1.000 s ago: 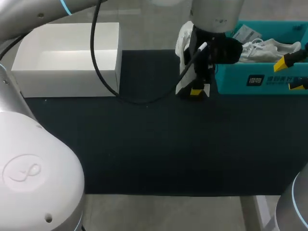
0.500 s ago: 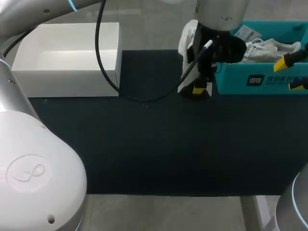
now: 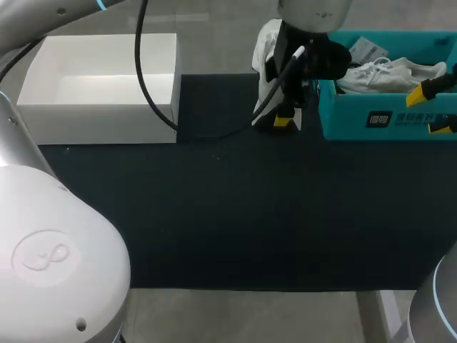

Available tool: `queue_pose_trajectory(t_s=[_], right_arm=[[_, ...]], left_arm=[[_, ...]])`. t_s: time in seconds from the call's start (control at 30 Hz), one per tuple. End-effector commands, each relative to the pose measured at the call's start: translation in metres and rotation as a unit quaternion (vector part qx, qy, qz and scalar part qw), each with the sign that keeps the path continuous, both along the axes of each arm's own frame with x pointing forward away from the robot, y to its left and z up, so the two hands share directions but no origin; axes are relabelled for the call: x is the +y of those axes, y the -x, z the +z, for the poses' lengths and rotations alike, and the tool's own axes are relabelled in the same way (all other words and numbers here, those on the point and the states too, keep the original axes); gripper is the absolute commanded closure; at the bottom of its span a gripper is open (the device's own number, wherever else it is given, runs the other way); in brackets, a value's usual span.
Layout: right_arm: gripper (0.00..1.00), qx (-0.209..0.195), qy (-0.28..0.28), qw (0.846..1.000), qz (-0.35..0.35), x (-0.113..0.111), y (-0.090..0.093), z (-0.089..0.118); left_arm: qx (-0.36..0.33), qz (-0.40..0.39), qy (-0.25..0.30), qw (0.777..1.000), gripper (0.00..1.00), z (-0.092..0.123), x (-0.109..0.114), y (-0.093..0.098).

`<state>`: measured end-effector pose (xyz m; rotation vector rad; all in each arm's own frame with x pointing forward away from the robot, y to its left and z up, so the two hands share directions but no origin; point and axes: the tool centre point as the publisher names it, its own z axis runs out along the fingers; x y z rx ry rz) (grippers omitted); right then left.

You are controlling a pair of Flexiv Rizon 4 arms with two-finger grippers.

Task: Take the shoe out of the shoebox, open the shoe tongue, remove and reinsert the insole, then place the shoe into the shoebox

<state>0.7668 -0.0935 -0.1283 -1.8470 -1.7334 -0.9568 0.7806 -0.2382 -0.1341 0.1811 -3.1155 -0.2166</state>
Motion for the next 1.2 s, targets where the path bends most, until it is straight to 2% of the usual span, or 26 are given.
queue_pose_trajectory(t_s=[0.03,0.37,0.6,0.7,0.9,1.1,1.2], right_arm=[[0.0,0.001,0.002,1.0,-0.001,0.001,0.0,0.0],[0.0,0.001,0.002,1.0,-0.001,0.001,0.0,0.0],[0.0,0.001,0.002,1.0,-0.001,0.001,0.0,0.0],[0.0,0.001,0.002,1.0,-0.001,0.001,0.0,0.0],[0.0,0.001,0.002,1.0,-0.001,0.001,0.0,0.0],[0.0,0.001,0.002,1.0,-0.001,0.001,0.0,0.0],[0.0,0.001,0.002,1.0,-0.001,0.001,0.0,0.0]], left_arm=[[0.015,0.003,0.019,1.0,1.0,0.003,0.024,-0.014],[0.01,-0.018,0.02,1.0,1.0,0.008,0.082,-0.032],[-0.006,0.027,0.022,0.999,1.0,0.011,0.13,-0.052],[0.01,0.034,0.036,0.999,1.0,0.012,0.153,-0.064],[0.049,0.012,0.027,0.998,1.0,0.006,0.195,-0.084],[0.069,0.03,0.021,0.997,1.0,-0.003,0.242,-0.109],[0.072,0.032,0.012,0.997,1.0,-0.009,0.259,-0.119]])
